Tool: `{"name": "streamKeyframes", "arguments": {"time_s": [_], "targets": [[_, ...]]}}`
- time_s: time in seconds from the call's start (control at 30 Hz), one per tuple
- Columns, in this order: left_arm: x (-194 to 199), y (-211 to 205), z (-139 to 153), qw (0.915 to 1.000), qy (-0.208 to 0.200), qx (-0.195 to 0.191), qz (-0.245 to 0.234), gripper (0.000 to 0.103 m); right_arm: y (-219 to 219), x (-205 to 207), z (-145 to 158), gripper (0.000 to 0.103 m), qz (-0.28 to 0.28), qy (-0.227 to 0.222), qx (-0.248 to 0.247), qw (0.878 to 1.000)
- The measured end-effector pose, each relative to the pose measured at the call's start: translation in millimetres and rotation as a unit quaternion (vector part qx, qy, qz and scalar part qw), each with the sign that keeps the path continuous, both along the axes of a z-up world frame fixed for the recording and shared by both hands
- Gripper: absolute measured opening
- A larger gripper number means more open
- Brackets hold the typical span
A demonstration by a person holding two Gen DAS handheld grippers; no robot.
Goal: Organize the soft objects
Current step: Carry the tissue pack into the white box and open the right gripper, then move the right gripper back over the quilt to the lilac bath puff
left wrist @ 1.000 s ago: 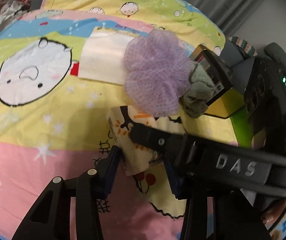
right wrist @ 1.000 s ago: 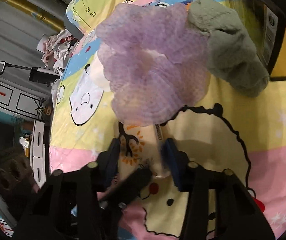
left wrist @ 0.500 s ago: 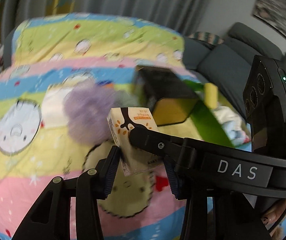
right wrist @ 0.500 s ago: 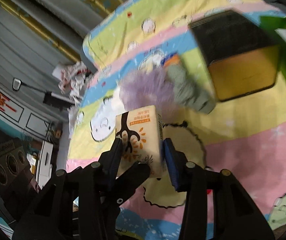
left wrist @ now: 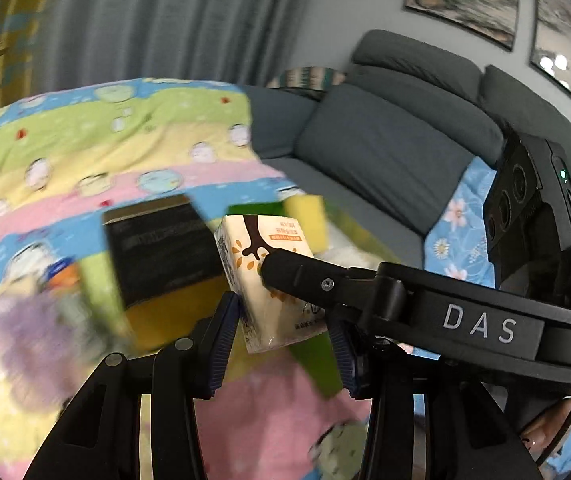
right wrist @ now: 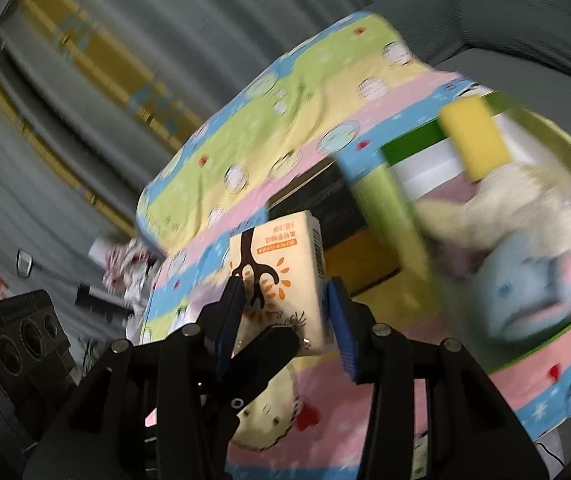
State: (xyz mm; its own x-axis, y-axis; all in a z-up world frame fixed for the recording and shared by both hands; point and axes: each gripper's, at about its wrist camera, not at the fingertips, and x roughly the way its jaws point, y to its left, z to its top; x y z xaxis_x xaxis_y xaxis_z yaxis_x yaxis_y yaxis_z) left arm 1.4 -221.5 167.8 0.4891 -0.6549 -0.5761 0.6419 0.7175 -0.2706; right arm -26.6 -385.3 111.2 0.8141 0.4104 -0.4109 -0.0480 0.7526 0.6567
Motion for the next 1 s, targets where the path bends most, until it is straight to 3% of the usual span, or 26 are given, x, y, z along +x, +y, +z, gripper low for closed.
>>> {"name": "streamKeyframes", "arguments": {"time_s": [0.17,0.33,0.43,0.67,0.8,0.87,0.93,1.0], "targets": [[33,-41,-6,0.9991,0.017,-0.020,-0.032,0.045,-41,20,0,0.043,-0.046,0.002,0.014,0.999],[65,-68,-9,0.9964,0.069,-0.035,-0.036,0.045,-72,45,-8,0.045,-0.053,0.000,0.052,0.997],[73,-85,-20,0.9966,0.066,-0.027,-0.041,0.045,-77,54,-12,0.045,-0.069,0.011,0.038,0.997],[80,-103,-48,0.9916,0.108,-0.033,-0.063,0.045,-95,58,-35,0.045,-0.118,0.056,0.028,0.991],[78,-111,-53,0.9924,0.108,-0.013,-0.058,0.045,-100,60,-41,0.044,-0.149,0.080,0.004,0.986],[75,-107,-54,0.9925,0.109,-0.016,-0.052,0.045,-100,60,-42,0.048,-0.147,0.080,0.004,0.986],[71,-101,-52,0.9924,0.111,-0.013,-0.052,0.050,-97,57,-39,0.063,-0.145,0.072,-0.002,0.987],[66,-93,-48,0.9939,0.099,-0.006,-0.048,0.064,-93,54,-35,0.069,-0.146,0.064,-0.013,0.987]]}}
